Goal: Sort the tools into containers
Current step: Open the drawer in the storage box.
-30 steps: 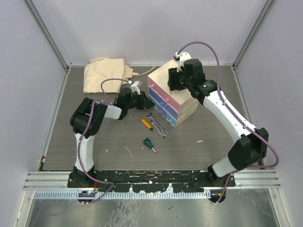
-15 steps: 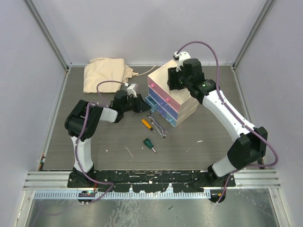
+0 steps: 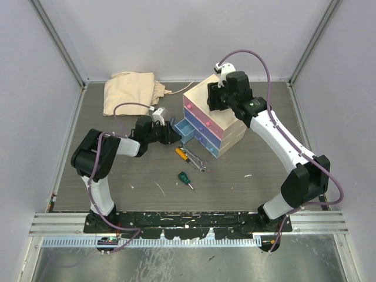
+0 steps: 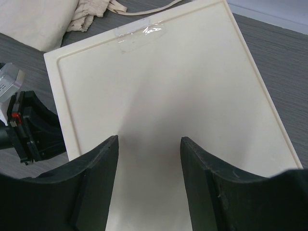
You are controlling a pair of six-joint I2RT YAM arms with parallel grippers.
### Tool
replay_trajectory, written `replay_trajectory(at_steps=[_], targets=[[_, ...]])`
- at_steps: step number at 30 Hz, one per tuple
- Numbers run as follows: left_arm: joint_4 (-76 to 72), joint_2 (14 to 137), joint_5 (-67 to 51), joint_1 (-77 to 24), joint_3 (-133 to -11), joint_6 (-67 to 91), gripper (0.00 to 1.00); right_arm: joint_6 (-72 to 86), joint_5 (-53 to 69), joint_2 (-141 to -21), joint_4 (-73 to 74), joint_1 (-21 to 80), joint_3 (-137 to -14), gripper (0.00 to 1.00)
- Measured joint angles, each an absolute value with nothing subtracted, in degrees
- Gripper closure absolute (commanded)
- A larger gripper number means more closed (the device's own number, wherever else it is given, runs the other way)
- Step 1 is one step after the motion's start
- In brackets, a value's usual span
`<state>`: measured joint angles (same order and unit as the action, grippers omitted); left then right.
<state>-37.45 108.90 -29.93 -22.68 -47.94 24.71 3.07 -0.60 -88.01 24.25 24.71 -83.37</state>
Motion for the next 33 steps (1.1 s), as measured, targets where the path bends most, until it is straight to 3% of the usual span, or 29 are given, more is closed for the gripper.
replay_trajectory(at_steps=[23, 33], targets=[[-35.2, 97.7, -27.2, -19.8, -33.8, 21.7, 0.67, 2.9, -0.6, -88.9, 24.4, 24.7, -84.4, 0.41], [-34.5, 92.5, -26.4, -19.5, -32.5, 21.8, 0.4, 2.9, -0.6, -88.9, 24.4, 24.7, -84.4, 0.41]])
